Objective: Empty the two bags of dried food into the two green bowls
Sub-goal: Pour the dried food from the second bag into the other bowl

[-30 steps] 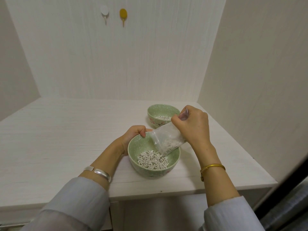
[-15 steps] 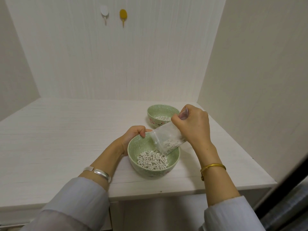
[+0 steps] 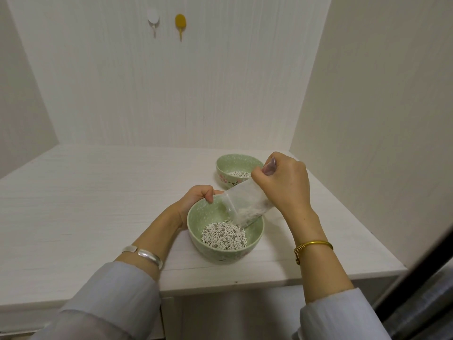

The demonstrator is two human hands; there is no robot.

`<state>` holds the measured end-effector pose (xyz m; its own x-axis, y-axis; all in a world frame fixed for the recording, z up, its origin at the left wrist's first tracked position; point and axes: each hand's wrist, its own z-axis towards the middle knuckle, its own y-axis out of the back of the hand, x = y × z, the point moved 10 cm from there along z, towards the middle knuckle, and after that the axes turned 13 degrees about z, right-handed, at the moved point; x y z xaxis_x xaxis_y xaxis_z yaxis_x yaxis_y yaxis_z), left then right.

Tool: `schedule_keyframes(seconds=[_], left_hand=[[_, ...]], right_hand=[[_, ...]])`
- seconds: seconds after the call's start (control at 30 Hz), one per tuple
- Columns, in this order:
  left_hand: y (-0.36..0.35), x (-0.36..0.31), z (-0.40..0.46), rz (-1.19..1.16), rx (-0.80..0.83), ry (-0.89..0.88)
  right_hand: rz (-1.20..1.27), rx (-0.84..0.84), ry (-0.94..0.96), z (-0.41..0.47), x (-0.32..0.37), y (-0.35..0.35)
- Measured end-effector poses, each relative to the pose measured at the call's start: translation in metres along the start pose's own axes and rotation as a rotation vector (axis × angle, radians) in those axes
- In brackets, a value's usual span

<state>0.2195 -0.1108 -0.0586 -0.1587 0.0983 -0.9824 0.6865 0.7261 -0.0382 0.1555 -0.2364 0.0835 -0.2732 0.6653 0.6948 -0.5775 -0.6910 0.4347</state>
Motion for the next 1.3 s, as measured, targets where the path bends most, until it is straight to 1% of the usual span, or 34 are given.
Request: schedule_keyframes(seconds=[0.73, 1.3], left_hand=[[-0.002, -0.001, -0.002, -0.007, -0.009, 0.0], [-0.003, -0.002, -0.002, -0.032, 0.005, -0.009]], right_hand=[[-0.052, 0.019, -0.013, -0.001, 0.005, 0.003], [-0.123, 0.06, 0.019, -0.002, 0.015, 0.0]])
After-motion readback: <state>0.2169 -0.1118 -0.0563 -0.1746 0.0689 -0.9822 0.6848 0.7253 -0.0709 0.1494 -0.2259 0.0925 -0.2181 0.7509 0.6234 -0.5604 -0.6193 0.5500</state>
